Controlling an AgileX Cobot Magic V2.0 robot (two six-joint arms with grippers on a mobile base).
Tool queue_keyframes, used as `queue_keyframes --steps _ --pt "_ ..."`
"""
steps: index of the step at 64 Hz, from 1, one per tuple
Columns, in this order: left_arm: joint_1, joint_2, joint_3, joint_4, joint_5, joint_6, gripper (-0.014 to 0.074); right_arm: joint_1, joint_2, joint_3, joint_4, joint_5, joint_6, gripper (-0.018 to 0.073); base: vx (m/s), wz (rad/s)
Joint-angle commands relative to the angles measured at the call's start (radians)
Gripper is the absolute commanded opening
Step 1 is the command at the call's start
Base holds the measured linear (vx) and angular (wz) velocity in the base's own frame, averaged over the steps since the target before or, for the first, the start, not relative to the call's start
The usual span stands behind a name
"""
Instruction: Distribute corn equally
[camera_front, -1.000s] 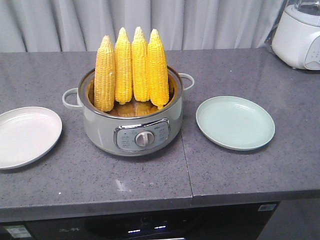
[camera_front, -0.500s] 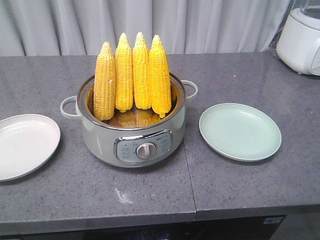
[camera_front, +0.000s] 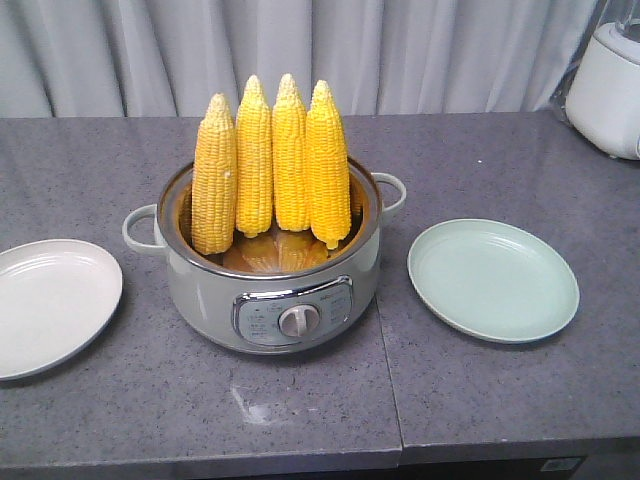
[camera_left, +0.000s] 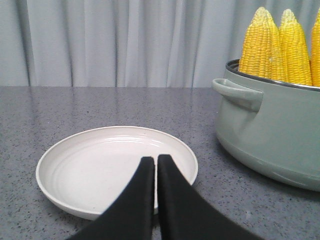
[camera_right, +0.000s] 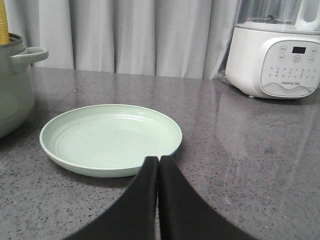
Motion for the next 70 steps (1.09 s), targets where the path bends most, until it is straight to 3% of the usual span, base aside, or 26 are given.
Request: queue_keyframes --steps 1,70 --pt "0.000 -0.026 0.029 0.000 -0.071 -0.011 -0.0006 -0.003 -0.005 0.014 -0.007 -0.075 -0.005 -0.0008 0.03 0.04" --pt "0.000 -0.026 0.029 0.000 -0.071 -0.011 -0.0006 -0.003 -0.005 0.014 -0.007 -0.075 -0.005 -0.0008 0.01 0.00"
